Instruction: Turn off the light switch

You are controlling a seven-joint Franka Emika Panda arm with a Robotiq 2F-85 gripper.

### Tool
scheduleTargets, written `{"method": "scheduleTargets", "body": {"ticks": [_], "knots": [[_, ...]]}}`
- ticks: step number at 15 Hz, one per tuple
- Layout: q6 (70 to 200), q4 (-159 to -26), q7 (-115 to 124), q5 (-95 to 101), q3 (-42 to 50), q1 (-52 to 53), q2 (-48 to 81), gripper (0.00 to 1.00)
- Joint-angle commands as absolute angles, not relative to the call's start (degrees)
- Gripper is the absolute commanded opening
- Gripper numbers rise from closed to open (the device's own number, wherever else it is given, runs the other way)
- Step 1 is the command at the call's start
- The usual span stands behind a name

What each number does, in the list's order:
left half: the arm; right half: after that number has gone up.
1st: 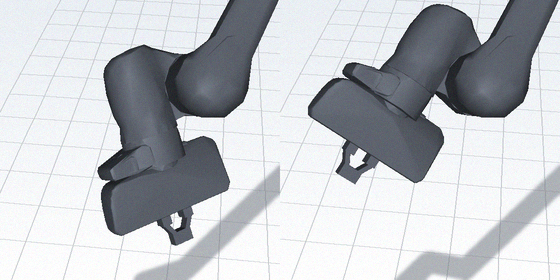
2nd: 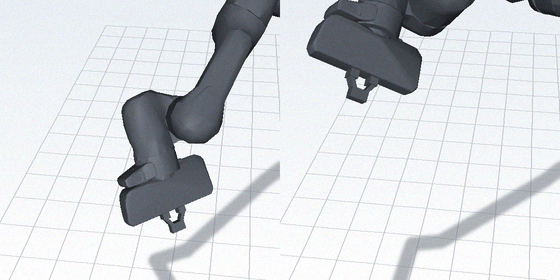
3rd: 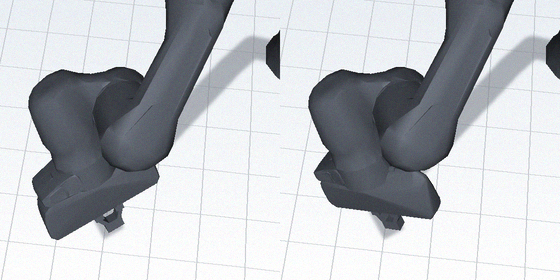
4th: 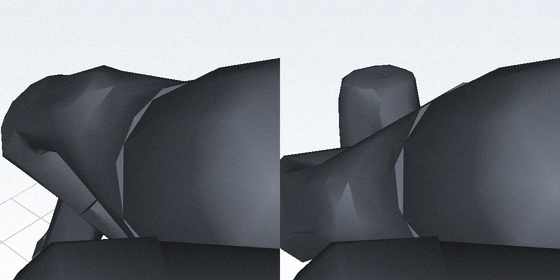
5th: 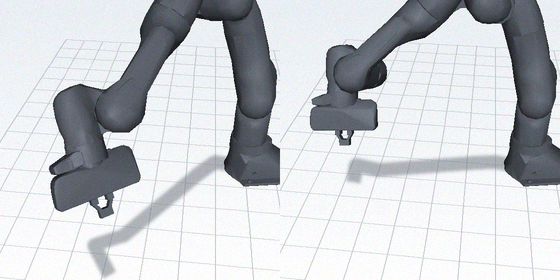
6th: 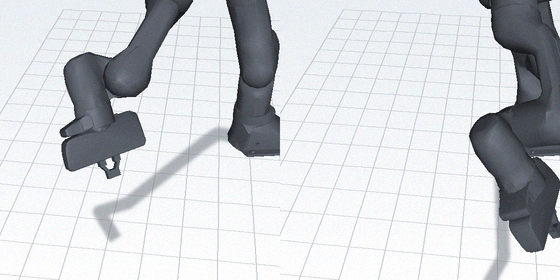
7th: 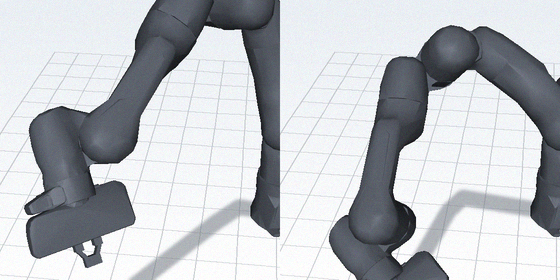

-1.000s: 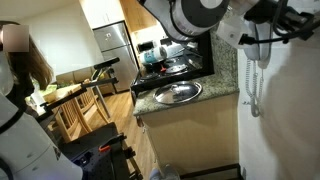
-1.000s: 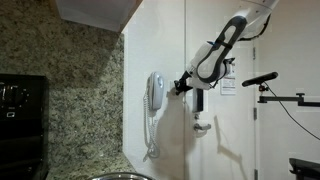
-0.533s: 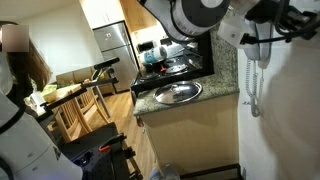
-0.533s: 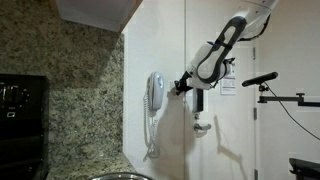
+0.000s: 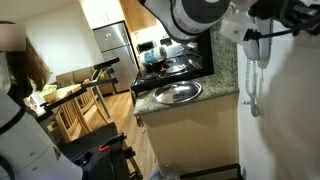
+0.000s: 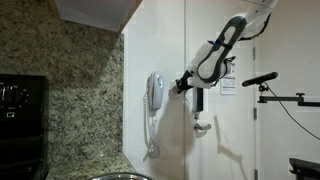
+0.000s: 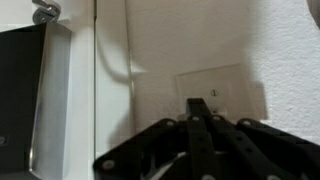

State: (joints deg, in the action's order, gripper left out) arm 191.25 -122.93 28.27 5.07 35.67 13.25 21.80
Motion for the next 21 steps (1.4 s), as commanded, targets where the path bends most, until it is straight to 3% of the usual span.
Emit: {"method": "scheduleTargets", "body": {"ticks": [1, 6, 21], "knots": [[190.68, -122.23, 27.87, 5.28, 36.17, 13.93, 22.45, 0.0], [190.29, -122.49, 27.5, 6.44, 34.3, 13.73, 23.28, 0.0], [191.27, -122.68, 28.17, 5.11, 44.0, 22.1, 25.43, 0.0]]}}
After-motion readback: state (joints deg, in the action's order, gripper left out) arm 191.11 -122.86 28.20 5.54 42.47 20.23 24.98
